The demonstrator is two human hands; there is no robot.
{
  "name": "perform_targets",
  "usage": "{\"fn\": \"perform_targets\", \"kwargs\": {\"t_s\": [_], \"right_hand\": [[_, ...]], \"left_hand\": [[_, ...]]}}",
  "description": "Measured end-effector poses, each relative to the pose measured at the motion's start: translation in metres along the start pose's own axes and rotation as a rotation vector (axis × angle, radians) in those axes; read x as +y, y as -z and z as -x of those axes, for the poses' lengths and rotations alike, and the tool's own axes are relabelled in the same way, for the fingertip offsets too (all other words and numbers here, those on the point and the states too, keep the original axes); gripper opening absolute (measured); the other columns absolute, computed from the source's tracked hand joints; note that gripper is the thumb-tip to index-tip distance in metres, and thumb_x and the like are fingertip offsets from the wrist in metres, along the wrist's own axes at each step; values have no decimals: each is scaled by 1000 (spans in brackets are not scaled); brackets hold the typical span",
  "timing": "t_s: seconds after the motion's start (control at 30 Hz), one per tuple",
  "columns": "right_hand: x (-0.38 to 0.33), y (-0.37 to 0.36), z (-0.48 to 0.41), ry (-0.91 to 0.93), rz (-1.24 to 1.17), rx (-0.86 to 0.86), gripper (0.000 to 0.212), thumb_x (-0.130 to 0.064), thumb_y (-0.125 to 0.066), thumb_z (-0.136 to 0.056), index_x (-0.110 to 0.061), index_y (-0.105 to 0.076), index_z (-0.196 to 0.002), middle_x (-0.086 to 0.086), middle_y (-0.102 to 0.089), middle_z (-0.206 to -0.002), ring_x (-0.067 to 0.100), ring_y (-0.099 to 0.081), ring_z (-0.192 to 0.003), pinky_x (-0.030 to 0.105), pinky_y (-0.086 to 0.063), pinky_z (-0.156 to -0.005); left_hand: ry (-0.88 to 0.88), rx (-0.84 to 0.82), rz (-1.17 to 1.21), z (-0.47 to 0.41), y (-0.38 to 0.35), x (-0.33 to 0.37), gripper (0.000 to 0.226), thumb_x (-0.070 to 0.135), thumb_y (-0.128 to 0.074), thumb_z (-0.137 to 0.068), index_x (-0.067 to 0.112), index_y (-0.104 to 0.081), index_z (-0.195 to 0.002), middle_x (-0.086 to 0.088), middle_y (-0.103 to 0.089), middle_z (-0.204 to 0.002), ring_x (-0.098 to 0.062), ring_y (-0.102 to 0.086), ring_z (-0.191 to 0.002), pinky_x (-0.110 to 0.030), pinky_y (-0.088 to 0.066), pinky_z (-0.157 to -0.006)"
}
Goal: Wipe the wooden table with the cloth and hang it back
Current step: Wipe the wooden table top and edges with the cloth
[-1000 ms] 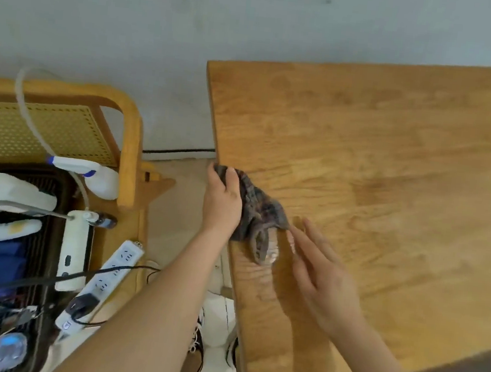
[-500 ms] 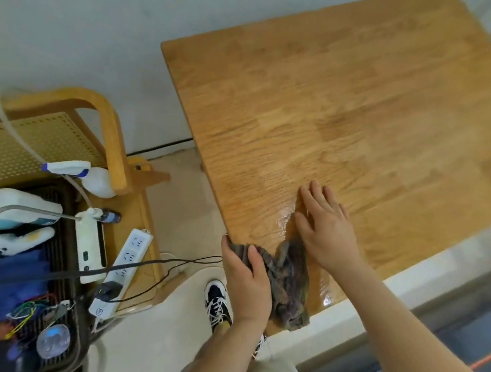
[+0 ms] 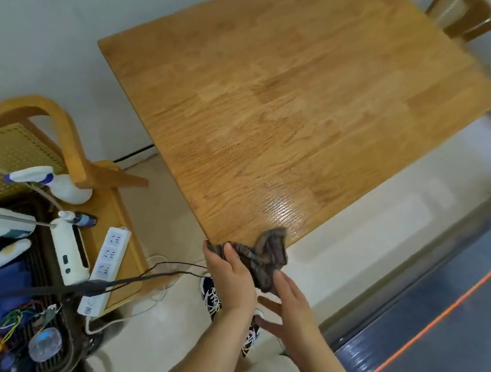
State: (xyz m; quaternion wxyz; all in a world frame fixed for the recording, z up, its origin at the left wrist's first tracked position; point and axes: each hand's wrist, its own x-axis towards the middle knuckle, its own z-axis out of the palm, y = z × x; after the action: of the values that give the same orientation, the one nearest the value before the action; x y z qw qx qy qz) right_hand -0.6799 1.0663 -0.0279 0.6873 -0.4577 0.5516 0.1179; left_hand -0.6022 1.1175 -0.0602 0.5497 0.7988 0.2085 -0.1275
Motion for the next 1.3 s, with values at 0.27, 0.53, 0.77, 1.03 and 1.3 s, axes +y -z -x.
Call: {"fn": "perform_targets", "kwargs": {"t_s": [0.27, 0.53, 0.77, 1.03, 1.3], "right_hand": [[-6, 6, 18, 243, 119, 185, 13, -11, -49, -93, -10, -62, -92, 12, -66, -96, 30, -64, -95, 51, -54, -86], [-18, 42, 40, 253, -325, 187, 13, -14, -53, -95, -6, -62, -98, 12, -63, -88, 22, -59, -79, 31, -50, -69], [-4, 13, 3, 55, -270, 149, 36, -28, -51, -96, -15, -42, -129, 5, -55, -109, 20, -54, -95, 37, -50, -82], [-10, -79, -34, 151, -559, 197, 39, -38, -60, -93, -16, -54, -125, 0, -70, -106, 13, -69, -94, 36, -59, -82], [-105, -15, -98, 218, -412, 632, 52, -41, -50, -97, -5, -41, -133, 10, -56, -126, 26, -53, -117, 34, -42, -96]], "left_hand": [[157, -251, -150, 42, 34, -10, 26, 29, -45, -98, 7, -48, -111, -14, -61, -103, -26, -60, -89, -33, -47, -70], [-435, -346, -269, 66, 40, 76, 13, 35, -54, -94, 28, -55, -104, 14, -57, -94, -2, -54, -87, -18, -42, -70], [-669, -631, -820, -3, 9, 67, 44, 35, -53, -94, 28, -42, -135, 2, -46, -117, -15, -48, -104, -24, -37, -80], [-717, -656, -784, -45, 22, 58, 32, 12, -49, -95, 24, -62, -121, 8, -52, -109, -10, -52, -100, -15, -37, -82], [-968, -547, -910, -84, -7, 72, 37, 13, -48, -94, 16, -54, -130, -7, -46, -138, -27, -39, -128, -43, -36, -105]]}}
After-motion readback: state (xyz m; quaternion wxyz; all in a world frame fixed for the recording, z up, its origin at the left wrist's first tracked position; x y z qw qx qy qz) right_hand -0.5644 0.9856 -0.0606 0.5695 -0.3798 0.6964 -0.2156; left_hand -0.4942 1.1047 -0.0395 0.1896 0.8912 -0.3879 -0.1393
